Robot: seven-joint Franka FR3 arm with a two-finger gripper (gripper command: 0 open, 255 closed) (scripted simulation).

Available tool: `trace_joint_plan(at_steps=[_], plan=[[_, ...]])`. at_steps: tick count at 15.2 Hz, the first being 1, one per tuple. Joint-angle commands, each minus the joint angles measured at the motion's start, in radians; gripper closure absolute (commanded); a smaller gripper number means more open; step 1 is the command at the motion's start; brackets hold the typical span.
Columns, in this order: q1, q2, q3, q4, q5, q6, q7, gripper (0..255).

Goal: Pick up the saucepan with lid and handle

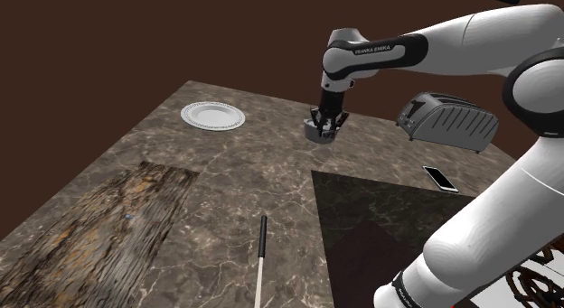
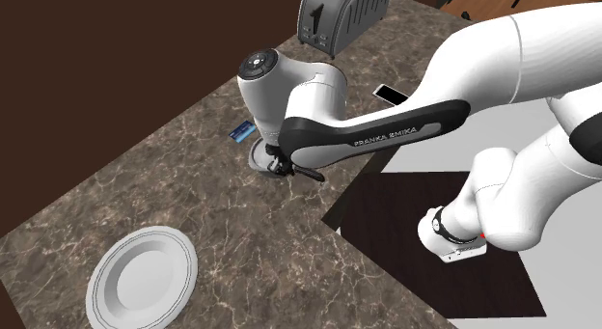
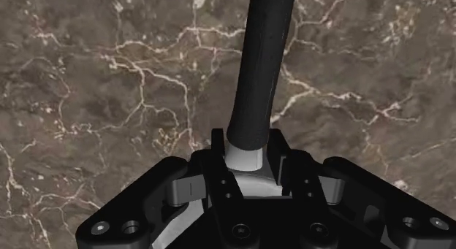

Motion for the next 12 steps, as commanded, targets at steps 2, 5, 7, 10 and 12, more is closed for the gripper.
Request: trace_joint_plan(at_steps=[2,5,7,10,12], plan=[[-0.001,-0.010,-0.001,0.029,0.001,-0.039,-0.004,255],[-0.001,-0.016,-0.001,0.062,0.002,-0.078,-0.007,255],[-0.001,-0.019,-0.001,0.086,0.002,-0.104,-0.009,255],[-0.001,-0.022,-0.001,0.123,0.003,-0.144,-0.011,255],[-0.001,-0.022,-0.001,0.125,0.003,-0.146,-0.011,255]])
